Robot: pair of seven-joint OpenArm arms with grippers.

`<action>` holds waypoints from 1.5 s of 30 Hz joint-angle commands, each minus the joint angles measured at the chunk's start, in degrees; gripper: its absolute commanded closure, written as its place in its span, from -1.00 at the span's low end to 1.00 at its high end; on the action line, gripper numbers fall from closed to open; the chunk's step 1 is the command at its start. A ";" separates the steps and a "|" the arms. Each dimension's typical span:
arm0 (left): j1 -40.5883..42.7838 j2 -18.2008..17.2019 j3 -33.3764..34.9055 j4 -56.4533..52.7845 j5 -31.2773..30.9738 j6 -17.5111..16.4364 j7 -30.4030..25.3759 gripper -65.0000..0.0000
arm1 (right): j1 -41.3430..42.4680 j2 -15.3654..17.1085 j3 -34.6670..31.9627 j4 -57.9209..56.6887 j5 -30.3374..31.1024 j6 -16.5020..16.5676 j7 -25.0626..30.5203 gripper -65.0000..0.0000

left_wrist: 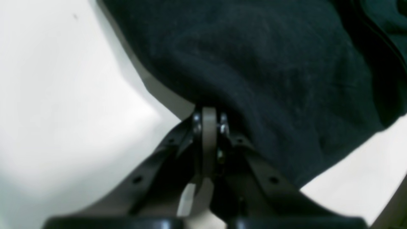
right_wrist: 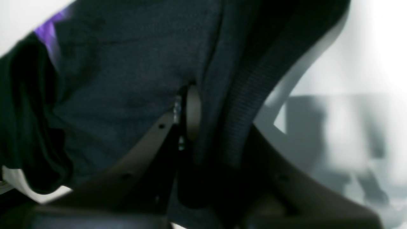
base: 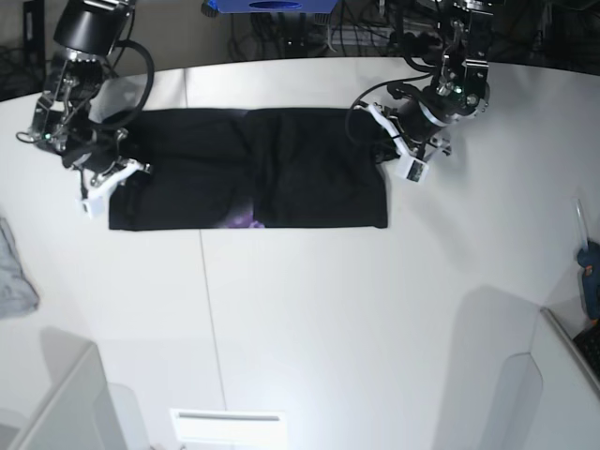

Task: Fold the T-shirt properly
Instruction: 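Grasp the shirt edges with both grippers near the fold, then fold the shirt end with the right gripper toward the left gripper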

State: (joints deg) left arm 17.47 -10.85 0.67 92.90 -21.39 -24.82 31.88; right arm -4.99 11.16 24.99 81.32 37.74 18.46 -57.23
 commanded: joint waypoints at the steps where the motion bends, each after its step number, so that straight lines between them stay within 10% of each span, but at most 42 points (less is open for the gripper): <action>1: -0.64 -0.01 1.22 0.33 -0.02 -0.19 0.52 1.00 | 0.29 1.37 0.19 0.92 -2.44 -1.10 -1.10 1.00; 16: -7.94 3.07 5.97 -1.08 -0.02 -0.10 6.06 1.00 | -0.06 2.25 0.19 16.40 -2.35 -6.37 -6.55 1.00; 45: -8.90 5.09 9.58 -0.90 -0.02 -0.10 8.17 1.00 | -1.91 -10.94 -5.87 33.89 -1.91 -6.19 -14.37 1.00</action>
State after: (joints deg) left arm 8.93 -5.89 10.22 90.83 -20.56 -24.38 41.19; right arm -7.53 -0.01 19.11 113.99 34.46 11.99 -72.49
